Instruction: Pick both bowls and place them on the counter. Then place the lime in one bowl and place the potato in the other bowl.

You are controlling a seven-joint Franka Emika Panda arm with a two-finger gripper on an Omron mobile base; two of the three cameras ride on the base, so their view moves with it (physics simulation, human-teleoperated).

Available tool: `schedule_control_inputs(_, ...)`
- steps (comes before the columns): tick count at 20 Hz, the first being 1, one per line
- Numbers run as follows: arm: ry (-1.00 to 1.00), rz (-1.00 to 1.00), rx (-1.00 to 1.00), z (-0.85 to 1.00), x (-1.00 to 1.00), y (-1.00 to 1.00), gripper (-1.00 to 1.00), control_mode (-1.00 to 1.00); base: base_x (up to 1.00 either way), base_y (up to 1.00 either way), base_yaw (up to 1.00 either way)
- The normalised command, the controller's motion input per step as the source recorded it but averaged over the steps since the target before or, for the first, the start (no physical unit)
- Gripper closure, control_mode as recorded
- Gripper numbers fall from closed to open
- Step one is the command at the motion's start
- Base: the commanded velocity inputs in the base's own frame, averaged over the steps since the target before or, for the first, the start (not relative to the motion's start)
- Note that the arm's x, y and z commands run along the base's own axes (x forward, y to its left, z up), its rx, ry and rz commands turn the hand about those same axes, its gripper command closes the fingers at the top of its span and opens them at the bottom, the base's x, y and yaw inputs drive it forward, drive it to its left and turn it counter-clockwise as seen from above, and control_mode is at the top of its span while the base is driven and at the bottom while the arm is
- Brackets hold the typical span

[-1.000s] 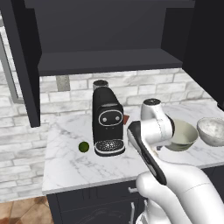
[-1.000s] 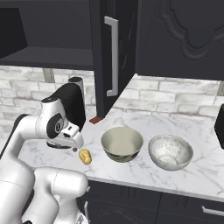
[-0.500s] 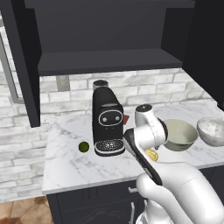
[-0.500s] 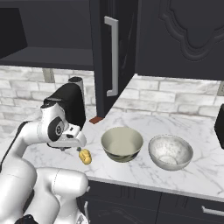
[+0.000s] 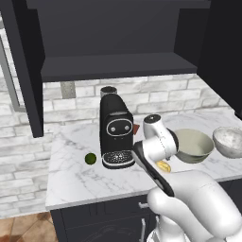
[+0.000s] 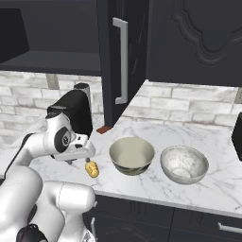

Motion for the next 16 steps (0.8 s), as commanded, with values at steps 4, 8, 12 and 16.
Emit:
schedule_control_inputs(4,0.06,0.1,0.0,-0.19,0.16,-0.13,-1.0,-1.0,0.0,0.0,0.0)
schedule_control_inputs(8,0.07,0.11,0.0,-0.18,0.15,-0.14,-1.0,-1.0,0.0,0.0,0.0)
schedule_control_inputs(12,0.08,0.1,0.0,-0.19,0.17,-0.05,-1.0,-1.0,0.0,0.0,0.0)
schedule_control_inputs(16,0.05,0.1,0.0,-0.15,0.16,-0.06,-1.0,-1.0,0.0,0.0,0.0)
